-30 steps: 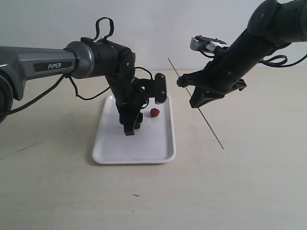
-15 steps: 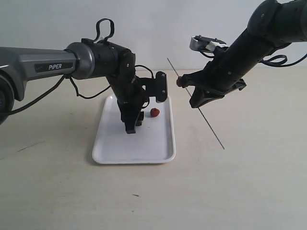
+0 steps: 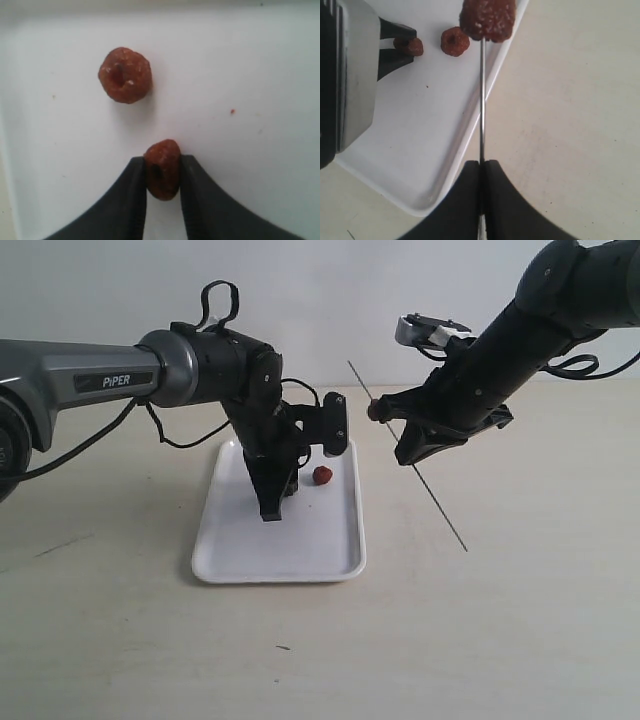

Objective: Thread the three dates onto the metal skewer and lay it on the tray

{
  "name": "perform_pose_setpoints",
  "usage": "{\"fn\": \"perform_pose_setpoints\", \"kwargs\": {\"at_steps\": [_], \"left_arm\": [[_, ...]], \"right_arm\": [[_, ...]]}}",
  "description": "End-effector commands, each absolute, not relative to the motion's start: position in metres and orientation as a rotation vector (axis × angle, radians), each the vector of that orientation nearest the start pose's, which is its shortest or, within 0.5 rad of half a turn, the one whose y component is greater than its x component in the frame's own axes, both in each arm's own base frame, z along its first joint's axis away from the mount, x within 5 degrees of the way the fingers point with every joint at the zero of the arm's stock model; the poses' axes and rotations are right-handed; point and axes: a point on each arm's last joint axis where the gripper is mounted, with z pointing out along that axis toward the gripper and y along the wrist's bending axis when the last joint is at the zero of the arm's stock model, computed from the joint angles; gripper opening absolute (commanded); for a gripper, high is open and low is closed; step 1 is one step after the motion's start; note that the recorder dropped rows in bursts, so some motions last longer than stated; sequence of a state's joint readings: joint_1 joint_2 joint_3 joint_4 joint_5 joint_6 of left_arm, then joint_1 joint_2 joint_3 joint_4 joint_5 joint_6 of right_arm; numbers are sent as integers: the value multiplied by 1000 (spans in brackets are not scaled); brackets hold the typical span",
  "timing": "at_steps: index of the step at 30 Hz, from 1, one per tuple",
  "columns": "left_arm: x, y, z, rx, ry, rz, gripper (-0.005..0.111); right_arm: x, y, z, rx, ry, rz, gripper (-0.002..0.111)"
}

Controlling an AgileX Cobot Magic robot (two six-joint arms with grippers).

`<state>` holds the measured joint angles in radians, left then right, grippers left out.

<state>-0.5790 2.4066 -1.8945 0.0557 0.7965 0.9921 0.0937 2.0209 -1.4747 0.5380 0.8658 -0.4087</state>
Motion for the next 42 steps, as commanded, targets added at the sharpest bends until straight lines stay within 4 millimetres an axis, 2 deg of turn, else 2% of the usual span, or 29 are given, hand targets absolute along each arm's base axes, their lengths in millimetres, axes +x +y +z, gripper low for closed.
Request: {"fn": "perform_pose_setpoints", "kwargs": {"at_steps": [1, 7, 11, 15, 17, 23, 28, 34, 42], "left_arm": [[420, -270, 112, -2413, -2424, -167, 23], [422, -260, 142, -2327, -2563, -74, 23], [427, -248, 168, -2247, -2727, 178, 23], [435, -228, 187, -2130, -2849, 509, 23], [437, -218, 191, -2075, -2860, 641, 23], [445, -181, 194, -1910, -2880, 798, 23], [450, -159, 201, -1803, -2895, 1054, 23], [455, -139, 208, -1732, -2909, 1251, 23], [462, -118, 212, -1624, -2989, 1323, 23]], "right_arm": [[414, 74, 189, -275, 2755, 578, 0], [413, 75, 189, -284, 2766, 588, 0], [410, 78, 190, -307, 2775, 651, 0], [406, 83, 192, -355, 2776, 735, 0], [403, 86, 193, -395, 2776, 787, 0], [394, 92, 197, -581, 2751, 932, 0], [384, 97, 197, -739, 2720, 1051, 0], [376, 93, 187, -990, 2654, 1003, 0], [375, 94, 185, -1137, 2557, 987, 0]]}}
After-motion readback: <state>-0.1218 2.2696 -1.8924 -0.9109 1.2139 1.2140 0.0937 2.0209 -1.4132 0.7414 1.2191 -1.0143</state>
